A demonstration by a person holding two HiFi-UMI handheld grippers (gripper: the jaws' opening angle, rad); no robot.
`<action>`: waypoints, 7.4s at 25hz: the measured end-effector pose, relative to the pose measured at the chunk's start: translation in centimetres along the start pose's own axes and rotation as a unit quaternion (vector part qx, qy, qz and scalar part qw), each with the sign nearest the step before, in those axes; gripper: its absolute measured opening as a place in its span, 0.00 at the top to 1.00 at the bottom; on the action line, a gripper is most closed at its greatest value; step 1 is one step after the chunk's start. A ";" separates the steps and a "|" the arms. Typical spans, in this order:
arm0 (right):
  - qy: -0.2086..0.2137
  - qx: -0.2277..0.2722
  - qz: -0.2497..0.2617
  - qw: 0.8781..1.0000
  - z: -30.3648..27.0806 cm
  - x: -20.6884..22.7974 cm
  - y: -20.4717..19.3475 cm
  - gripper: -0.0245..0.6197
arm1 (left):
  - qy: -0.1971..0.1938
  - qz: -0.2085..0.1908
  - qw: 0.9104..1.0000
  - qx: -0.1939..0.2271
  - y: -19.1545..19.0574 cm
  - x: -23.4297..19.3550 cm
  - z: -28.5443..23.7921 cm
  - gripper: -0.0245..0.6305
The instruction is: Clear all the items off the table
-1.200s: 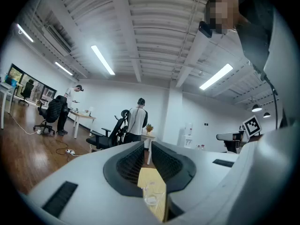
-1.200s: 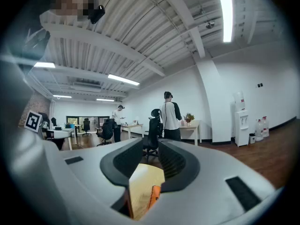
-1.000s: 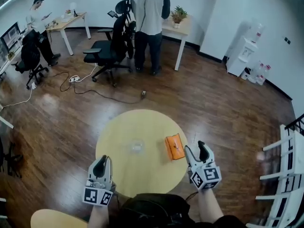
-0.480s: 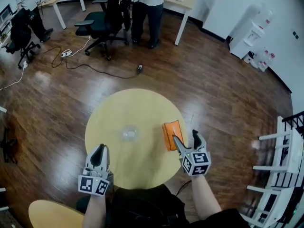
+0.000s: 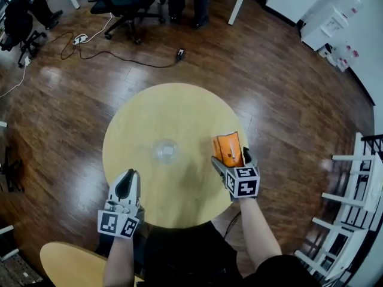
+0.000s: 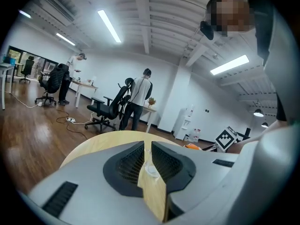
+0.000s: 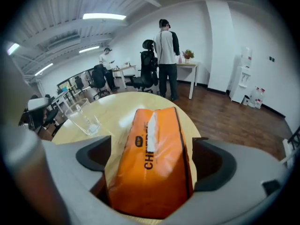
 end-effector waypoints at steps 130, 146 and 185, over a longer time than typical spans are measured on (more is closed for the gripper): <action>0.611 -0.057 0.563 0.554 27.0 -79.7 -36.3 0.27 | 0.806 -0.005 0.527 0.271 -10.8 23.3 85.6 0.91; 0.608 -0.068 0.579 0.539 26.7 -80.6 -37.5 0.20 | 0.801 0.002 0.534 0.270 -10.3 21.9 85.6 0.94; 0.797 0.129 0.181 0.562 44.3 -67.5 -17.6 0.80 | 0.741 -0.136 0.559 0.347 -5.3 36.0 88.4 0.96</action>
Point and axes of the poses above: the fingertips, and each gripper's own axes: z backward along the fingers, x to its right, y out of its top, the point moved 9 cm from there along z, backward along the fingers, and after that the axes turned 10 degrees about x, right-handed, at the moved point
